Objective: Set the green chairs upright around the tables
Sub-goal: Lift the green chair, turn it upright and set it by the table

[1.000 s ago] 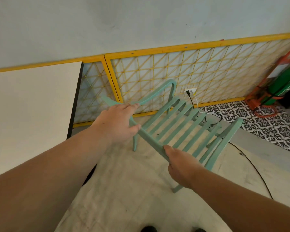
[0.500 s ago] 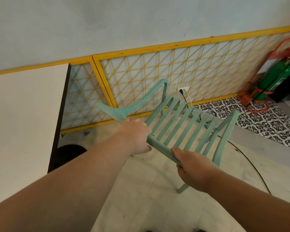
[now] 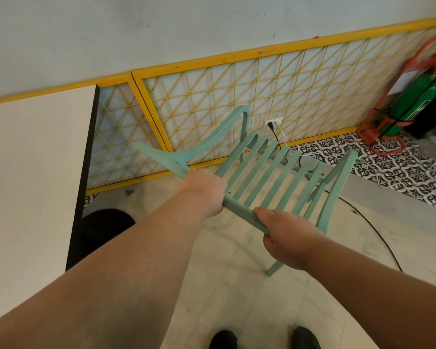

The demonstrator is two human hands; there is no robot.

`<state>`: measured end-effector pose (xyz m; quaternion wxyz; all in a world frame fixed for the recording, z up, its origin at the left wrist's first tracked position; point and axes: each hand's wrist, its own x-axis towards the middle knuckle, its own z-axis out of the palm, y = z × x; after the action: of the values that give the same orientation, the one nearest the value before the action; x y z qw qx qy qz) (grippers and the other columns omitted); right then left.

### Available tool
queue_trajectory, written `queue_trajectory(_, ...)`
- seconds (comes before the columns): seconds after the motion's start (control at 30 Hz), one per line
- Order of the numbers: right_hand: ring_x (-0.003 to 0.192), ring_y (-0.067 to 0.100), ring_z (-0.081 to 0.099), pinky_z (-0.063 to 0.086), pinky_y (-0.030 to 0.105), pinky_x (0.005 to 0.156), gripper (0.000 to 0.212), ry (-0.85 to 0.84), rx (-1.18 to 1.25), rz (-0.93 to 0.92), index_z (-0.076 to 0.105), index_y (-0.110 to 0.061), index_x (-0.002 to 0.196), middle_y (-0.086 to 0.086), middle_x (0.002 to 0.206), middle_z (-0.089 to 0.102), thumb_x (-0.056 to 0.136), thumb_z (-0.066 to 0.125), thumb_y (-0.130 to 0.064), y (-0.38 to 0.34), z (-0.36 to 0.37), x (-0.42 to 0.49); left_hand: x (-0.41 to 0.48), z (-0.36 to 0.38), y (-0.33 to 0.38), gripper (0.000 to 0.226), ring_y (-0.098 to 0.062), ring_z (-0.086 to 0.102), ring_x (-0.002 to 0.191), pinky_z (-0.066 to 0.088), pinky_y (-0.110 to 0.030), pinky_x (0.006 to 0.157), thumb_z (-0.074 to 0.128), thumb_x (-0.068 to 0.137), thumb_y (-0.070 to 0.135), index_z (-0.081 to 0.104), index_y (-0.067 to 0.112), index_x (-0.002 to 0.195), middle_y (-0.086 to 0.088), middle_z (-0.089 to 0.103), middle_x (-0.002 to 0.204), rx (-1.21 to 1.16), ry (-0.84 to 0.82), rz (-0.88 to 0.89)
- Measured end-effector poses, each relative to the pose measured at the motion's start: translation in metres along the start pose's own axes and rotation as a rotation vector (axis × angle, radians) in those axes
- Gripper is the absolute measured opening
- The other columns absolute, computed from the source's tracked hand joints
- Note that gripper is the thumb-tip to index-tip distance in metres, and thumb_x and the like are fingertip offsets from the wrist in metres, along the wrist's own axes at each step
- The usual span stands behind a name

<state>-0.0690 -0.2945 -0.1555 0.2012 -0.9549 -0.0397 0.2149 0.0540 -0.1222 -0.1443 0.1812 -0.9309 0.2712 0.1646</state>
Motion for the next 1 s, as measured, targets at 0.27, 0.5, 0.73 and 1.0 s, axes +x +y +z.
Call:
queue_trajectory(0.27, 0.069, 0.017, 0.059, 0.055, 0.038, 0.064, 0.018, -0.052, -0.079, -0.036, 0.048, -0.033, 0.108, -0.004, 0.080, 0.059, 0.096, 0.048, -0.018, 0.017, -0.006, -0.018, -0.015, 0.008, 0.024, 0.006, -0.026, 0.049, 0.085, 0.036, -0.039, 0.074, 0.057, 0.090, 0.026, 0.060, 0.025, 0.095, 0.001, 0.060, 0.085, -0.057, -0.020, -0.067)
queue_trajectory(0.5, 0.073, 0.018, 0.059, 0.054, 0.038, 0.067, 0.011, -0.109, -0.187, -0.070, 0.047, -0.031, 0.101, -0.004, 0.082, 0.059, 0.095, 0.050, -0.022, 0.045, -0.019, -0.031, -0.025, 0.008, 0.055, 0.002, -0.027, 0.048, 0.085, 0.036, -0.040, 0.073, 0.054, 0.092, 0.026, 0.055, 0.026, 0.090, 0.002, 0.051, 0.076, -0.143, -0.033, -0.156)
queue_trajectory(0.73, 0.077, 0.018, 0.061, 0.056, 0.038, 0.072, 0.007, -0.146, -0.282, -0.079, 0.049, -0.030, 0.102, -0.004, 0.084, 0.062, 0.097, 0.052, -0.028, 0.085, -0.037, -0.041, -0.025, -0.005, 0.100, 0.004, -0.028, 0.047, 0.082, 0.037, -0.044, 0.091, 0.058, 0.090, 0.021, 0.059, 0.025, 0.091, 0.000, 0.053, 0.075, -0.230, -0.095, -0.257)
queue_trajectory(1.0, 0.072, 0.012, 0.060, 0.057, 0.037, 0.072, 0.008, -0.116, -0.439, -0.054, 0.053, -0.032, 0.096, -0.008, 0.080, 0.062, 0.094, 0.052, -0.039, 0.131, -0.058, -0.036, -0.011, -0.021, 0.138, 0.008, -0.026, 0.048, 0.086, 0.032, -0.040, 0.081, 0.058, 0.092, 0.020, 0.058, 0.022, 0.100, 0.000, 0.054, 0.080, -0.271, -0.083, -0.263)
